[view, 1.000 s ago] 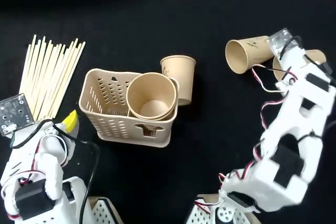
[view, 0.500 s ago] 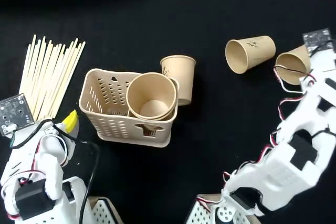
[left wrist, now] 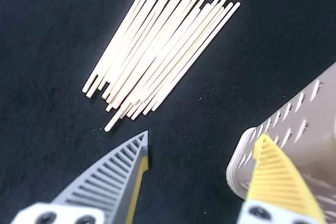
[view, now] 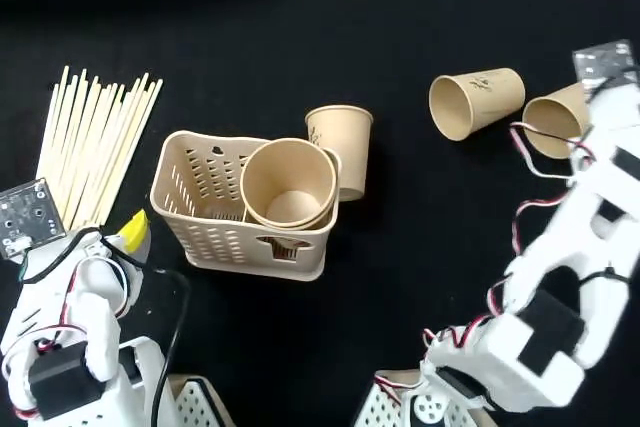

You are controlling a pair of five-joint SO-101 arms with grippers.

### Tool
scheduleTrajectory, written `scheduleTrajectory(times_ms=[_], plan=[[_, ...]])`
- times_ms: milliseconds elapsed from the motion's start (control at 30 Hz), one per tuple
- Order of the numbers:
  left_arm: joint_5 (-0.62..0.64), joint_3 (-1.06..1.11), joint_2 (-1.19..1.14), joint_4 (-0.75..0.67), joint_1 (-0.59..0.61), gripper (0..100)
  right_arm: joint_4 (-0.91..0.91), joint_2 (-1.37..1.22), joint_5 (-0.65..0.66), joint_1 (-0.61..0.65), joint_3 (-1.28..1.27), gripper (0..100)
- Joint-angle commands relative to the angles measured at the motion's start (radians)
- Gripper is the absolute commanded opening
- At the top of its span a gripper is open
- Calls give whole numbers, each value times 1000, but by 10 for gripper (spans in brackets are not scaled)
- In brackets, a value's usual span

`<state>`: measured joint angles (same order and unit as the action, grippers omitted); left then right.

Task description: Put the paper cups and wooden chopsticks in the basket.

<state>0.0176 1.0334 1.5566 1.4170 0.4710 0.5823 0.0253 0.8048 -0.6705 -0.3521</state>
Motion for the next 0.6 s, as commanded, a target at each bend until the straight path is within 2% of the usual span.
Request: scheduleTrajectory(times_ms=[0,133,300,433,500,567], plan=[[3,-2,5,-21,-2,307,6,74,-3,84,-12,277],[3,-2,5,-21,-2,307,-48,22,-3,127,-8,263],[3,-2,5,-21,-2,307,-282,-162,81,112,-7,251],[3,-1,5,-21,-2,307,-422,-309,92,75,44,238],[3,-1,5,-21,-2,307,-440,-335,92,63,71,157],[3,-1,5,-21,-2,307,-440,-329,91,46,79,28]])
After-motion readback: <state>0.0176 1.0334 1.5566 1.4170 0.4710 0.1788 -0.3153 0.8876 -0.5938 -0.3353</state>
